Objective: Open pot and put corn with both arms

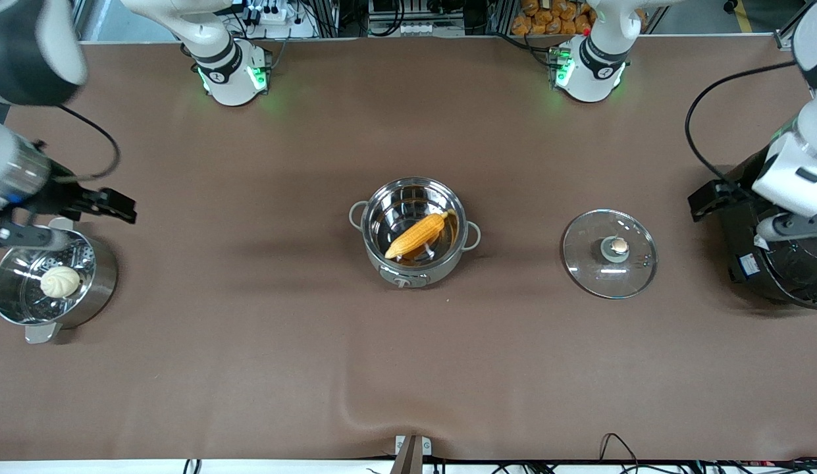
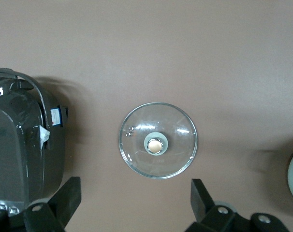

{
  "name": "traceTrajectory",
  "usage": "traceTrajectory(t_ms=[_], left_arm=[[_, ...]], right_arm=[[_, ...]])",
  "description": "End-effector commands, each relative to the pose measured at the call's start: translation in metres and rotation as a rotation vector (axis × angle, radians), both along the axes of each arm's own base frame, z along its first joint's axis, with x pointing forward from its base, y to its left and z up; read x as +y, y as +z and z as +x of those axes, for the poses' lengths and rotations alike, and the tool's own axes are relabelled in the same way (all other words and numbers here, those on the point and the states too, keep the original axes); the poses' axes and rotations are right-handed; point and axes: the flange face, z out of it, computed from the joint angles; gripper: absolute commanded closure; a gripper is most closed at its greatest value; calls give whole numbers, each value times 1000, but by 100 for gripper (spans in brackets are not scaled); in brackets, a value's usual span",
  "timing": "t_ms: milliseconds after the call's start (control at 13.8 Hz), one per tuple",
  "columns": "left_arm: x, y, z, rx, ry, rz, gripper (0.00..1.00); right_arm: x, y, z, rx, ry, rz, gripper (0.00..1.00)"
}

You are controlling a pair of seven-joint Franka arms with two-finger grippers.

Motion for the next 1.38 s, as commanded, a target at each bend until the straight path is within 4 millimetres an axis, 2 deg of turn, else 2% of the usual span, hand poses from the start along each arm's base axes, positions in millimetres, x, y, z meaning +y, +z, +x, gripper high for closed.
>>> traceTrajectory(t_ms=[0, 145, 217, 362, 579, 796, 1303], left_arm=[[4, 7, -7, 2, 25, 10, 0], [4, 10, -9, -2, 29, 11, 0], [6, 19, -14, -11, 33, 13, 0], [5, 24, -18, -16, 26, 14, 0], [6, 31, -23, -18, 25, -67, 0], [-4, 37, -26, -27, -56, -61, 0], [-1, 39, -30, -13, -69, -57, 0]], right_arm=[[-22, 25, -16, -4, -10, 55, 0], [-33, 30, -17, -12, -27, 34, 0], [-34, 30, -17, -11, -25, -2, 0], [-38, 35, -17, -19, -10, -66, 0], [-41, 54, -16, -43, -16, -67, 0], [-36, 54, -15, -29, -13, -46, 0], [-32, 49, -20, 11, -11, -41, 0]])
